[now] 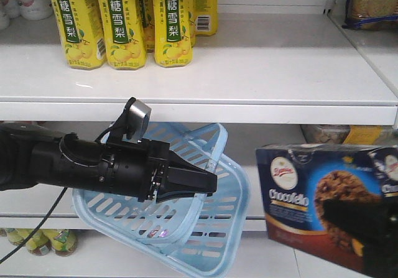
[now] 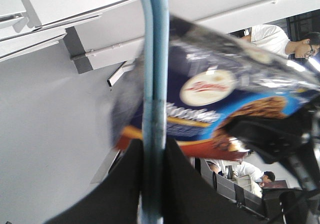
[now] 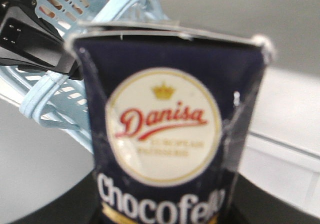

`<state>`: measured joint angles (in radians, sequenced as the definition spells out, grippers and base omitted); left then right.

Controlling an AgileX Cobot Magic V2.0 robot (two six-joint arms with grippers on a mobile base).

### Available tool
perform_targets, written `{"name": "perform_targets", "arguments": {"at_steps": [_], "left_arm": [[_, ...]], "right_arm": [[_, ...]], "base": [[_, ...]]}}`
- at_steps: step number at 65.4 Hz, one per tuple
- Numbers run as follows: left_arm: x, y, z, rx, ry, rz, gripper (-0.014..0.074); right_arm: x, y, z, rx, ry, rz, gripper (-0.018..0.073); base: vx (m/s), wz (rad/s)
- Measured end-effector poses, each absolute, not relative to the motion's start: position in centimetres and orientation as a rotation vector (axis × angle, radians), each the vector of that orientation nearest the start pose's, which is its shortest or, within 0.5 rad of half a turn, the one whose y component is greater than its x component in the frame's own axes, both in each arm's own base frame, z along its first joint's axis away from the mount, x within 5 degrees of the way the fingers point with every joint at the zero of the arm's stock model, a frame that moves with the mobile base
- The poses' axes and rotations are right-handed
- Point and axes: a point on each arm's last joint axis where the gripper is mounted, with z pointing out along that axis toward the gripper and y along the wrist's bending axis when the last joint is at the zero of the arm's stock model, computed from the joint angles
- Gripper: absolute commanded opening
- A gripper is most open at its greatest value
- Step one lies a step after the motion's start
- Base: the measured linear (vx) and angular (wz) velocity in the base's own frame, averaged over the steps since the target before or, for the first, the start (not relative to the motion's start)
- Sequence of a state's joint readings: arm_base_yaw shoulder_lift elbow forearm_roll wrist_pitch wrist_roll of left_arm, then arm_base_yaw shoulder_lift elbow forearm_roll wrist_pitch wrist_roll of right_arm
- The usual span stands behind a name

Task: Left arm holds basket, right arm returns cookies
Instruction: 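Lift the box out of the basket with the right gripper, then place the box upright on the upper shelf and release it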

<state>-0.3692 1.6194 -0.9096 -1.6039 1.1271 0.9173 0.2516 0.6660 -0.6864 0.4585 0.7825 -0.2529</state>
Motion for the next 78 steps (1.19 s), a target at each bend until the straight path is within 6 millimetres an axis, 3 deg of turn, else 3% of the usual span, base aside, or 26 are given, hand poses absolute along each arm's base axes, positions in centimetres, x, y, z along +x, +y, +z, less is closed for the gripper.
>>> {"name": "perform_targets", "arguments": {"at_steps": [18,28,44,55,65,78], "left_arm": [[25.2,-18.6,25.4,0.362,2.276,-1.802,-0.0006],[25.2,-18.6,25.4,0.362,2.276,-1.802,-0.0006],[25.2,-18.6,25.4,0.362,2.276,-1.802,-0.0006],[25.2,-18.6,25.4,0.362,2.276,-1.802,-0.0006],[25.2,-18.6,25.4,0.362,2.276,-1.803,-0.0006],[25.2,-18.6,25.4,0.362,2.276,-1.803,-0.0006]], "right_arm": [[8.5,4.2,41.8,-0.318,1.878,0.43,0.0227],[11.0,4.3,44.0,-0.248,1.746,0.412,0.0227],[19.4,4.7,42.4,-0.127,1.737,0.341,0.0227],[24.9,3.4,40.0,-0.023,1.746,0.237,0.023],[27.8,2.8,38.0,-0.05,1.759,0.137,0.0249],[29.8,2.8,36.5,-0.105,1.77,0.06,0.0319]], "base": [[0.0,0.0],[0.0,0.0],[0.0,0.0],[0.0,0.0],[0.0,0.0],[0.0,0.0]]}}
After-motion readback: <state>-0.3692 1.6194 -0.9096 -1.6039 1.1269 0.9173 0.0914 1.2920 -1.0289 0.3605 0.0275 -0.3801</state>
